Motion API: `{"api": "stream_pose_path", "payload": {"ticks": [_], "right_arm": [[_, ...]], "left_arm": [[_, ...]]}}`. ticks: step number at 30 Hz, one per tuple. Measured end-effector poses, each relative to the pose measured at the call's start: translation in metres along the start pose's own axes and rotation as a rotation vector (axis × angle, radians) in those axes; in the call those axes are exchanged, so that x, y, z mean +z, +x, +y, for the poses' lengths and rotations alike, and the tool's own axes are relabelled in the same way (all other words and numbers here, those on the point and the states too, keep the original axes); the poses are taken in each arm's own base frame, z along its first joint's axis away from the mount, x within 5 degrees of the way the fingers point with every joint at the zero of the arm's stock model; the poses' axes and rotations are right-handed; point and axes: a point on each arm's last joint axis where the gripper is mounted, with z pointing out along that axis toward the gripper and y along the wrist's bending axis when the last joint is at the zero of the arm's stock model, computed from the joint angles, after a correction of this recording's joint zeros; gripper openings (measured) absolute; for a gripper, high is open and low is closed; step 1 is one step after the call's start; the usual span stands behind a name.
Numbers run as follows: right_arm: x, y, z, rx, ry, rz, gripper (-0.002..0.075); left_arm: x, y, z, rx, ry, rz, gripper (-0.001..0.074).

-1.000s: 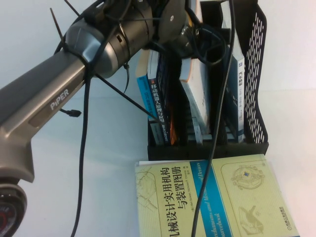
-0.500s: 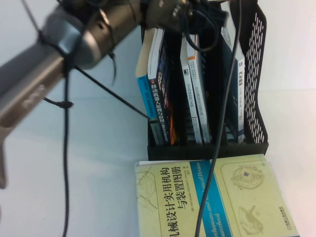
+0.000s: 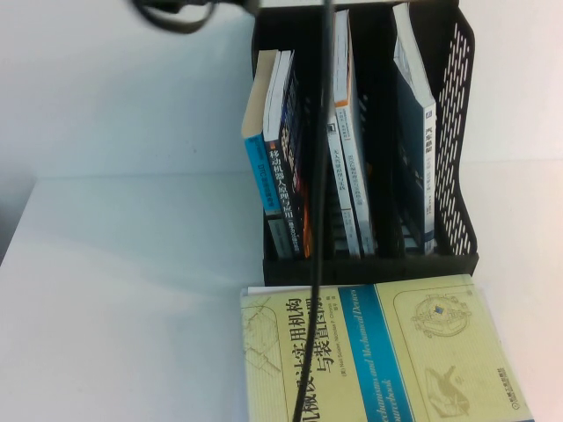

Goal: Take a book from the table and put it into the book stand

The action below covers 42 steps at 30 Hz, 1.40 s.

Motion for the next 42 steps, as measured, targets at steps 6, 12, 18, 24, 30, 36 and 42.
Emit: {"api": "stream_pose_path", "payload": {"ticks": [6,12,18,24,30,36,42], "right_arm": [[-0.018,0.01,-0.017,0.113,0.207,-0.165,-0.0003],[-0.033,0.01,-0.005,0.178,0.086,-0.537,-0.0003],[0.006,0.017,0.005,0.205,0.004,-0.637,-0.0003],[0.049,0.028,0.011,0.233,-0.038,-0.584,-0.0003],[0.053,0.03,0.013,0.25,-0.059,-0.581,-0.0003],[0.053,0.03,0.013,0.25,-0.059,-0.581,-0.0003],[0.053,0.03,0.013,0.266,-0.064,-0.581,-0.0003]], "left_arm": [[-0.038,0.046,0.003,-0.046,0.086,-0.136,0.0001],[-0.041,0.133,-0.003,-0.07,0.172,-0.261,0.0001],[-0.036,0.187,-0.008,-0.068,0.209,-0.424,0.0001],[-0.041,0.203,-0.008,-0.062,0.221,-0.537,0.0001],[-0.041,0.204,-0.008,-0.06,0.221,-0.543,0.0],[-0.041,0.204,-0.008,-0.06,0.221,-0.543,-0.0001],[-0.041,0.204,-0.008,-0.058,0.221,-0.543,-0.0001]]}}
